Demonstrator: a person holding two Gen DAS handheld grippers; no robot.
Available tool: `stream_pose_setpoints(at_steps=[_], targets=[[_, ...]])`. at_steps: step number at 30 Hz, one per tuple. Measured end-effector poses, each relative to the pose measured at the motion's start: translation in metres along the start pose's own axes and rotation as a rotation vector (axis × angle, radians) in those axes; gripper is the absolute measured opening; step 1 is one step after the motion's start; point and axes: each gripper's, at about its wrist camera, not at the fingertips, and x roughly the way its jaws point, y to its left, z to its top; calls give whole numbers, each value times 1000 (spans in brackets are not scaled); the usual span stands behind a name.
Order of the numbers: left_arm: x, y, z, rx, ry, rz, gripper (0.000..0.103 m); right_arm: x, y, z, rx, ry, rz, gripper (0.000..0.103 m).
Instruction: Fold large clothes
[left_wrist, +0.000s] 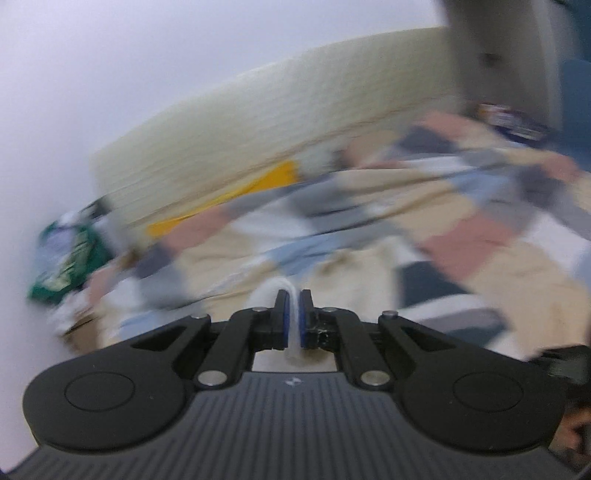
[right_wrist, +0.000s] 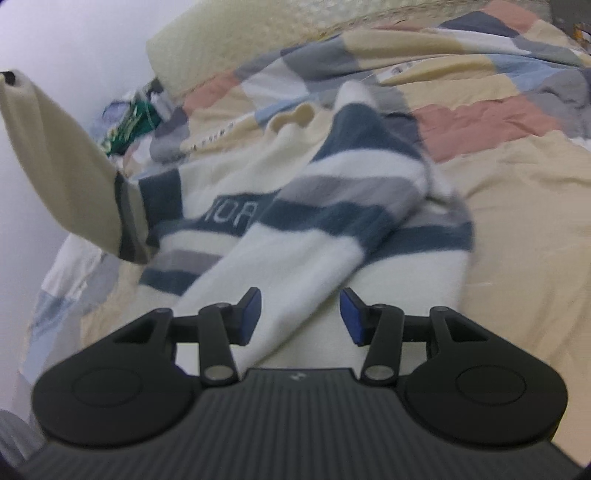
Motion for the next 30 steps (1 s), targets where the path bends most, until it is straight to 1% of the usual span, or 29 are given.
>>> stream_pose_setpoints(at_steps=[1, 3, 5, 6, 8, 10, 11, 13, 15, 16, 17, 18, 19, 20, 22, 24, 26, 27, 28, 29, 30], targets=[[-1, -21, 3, 30, -12, -40, 6, -4, -6, 0, 27, -5, 5, 51], [2, -55, 1, 52, -23, -106, 6, -14, -19, -2, 99, -17, 20, 52], [14, -84, -7, 28, -23, -181, 6, -18, -38, -3, 210, -2, 54, 52], [23, -98, -15, 13, -14, -207, 6, -20, -47, -4, 261, 2, 63, 52], [42, -122, -31, -33, 18, -261, 6, -22, -64, -7, 332, 0, 44, 52], [56, -140, -46, -61, 39, -299, 6, -25, -72, -9, 349, -8, 20, 51], [65, -145, -54, -79, 49, -304, 6, -27, -75, -10, 358, -14, 8, 51], [81, -145, -70, -141, 66, -321, 7, -29, -81, -11, 374, -21, 0, 51], [97, -140, -83, -216, 85, -393, 8, -29, -80, -10, 370, -29, -7, 51], [106, -137, -90, -252, 105, -425, 16, -29, -79, -9, 359, -35, -12, 52], [111, -132, -95, -301, 134, -457, 39, -30, -77, -9, 344, -42, -21, 52], [115, -126, -102, -340, 150, -476, 52, -30, -77, -9, 331, -46, -29, 52], [118, -121, -109, -363, 144, -482, 64, -31, -76, -8, 322, -51, -37, 52], [115, -115, -116, -384, 121, -486, 68, -32, -77, -7, 321, -60, -38, 52], [115, -97, -127, -425, 109, -508, 71, -35, -77, -5, 317, -82, -41, 52], [120, -74, -142, -494, 114, -506, 72, -37, -74, -2, 304, -100, -41, 52], [133, -49, -161, -561, 139, -446, 72, -38, -69, 1, 292, -121, -22, 52], [141, -37, -171, -593, 154, -403, 72, -37, -66, 3, 284, -127, -8, 52], [150, -25, -180, -625, 177, -348, 72, -37, -62, 5, 272, -131, -2, 56], [160, -13, -191, -663, 215, -266, 72, -36, -59, 6, 259, -132, -1, 61], [169, -2, -200, -687, 248, -214, 72, -34, -56, 6, 246, -130, 1, 69]])
